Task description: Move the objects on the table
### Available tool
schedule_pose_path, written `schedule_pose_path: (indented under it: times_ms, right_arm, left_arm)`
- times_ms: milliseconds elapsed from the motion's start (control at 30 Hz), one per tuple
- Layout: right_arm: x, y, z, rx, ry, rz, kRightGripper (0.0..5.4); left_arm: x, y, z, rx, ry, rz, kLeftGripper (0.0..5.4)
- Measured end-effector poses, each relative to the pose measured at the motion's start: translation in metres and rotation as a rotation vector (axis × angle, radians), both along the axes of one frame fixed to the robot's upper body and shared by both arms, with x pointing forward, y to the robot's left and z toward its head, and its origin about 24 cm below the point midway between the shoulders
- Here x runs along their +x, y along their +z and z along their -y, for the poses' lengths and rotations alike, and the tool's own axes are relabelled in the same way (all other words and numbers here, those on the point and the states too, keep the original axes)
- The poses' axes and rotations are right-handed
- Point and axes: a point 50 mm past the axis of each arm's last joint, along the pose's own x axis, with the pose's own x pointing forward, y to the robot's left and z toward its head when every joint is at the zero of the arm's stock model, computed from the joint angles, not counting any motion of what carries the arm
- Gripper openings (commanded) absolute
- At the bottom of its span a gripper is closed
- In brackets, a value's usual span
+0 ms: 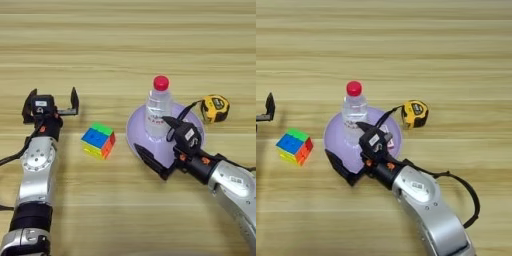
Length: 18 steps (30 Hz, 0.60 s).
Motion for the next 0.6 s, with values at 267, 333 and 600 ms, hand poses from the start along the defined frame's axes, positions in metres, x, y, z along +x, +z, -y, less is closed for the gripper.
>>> schedule_pose_path:
  times_ms: [267, 333, 600]
  right_arm:
    - [0.009, 0.0, 0.016, -0.068, -0.119, 0.03, 5.37]
    - [0.012, -0.003, 0.018, -0.091, -0.149, 0.032, 5.37]
    - [0.031, -0.014, 0.014, -0.053, -0.2, 0.028, 5.37]
  left_arm:
    - [0.0, 0.0, 0.0, 0.0, 0.0, 0.0, 5.4]
    - [0.0, 0.0, 0.0, 0.0, 0.0, 0.0, 5.4]
    - [0.0, -0.001, 0.0, 0.0, 0.0, -0.003, 5.4]
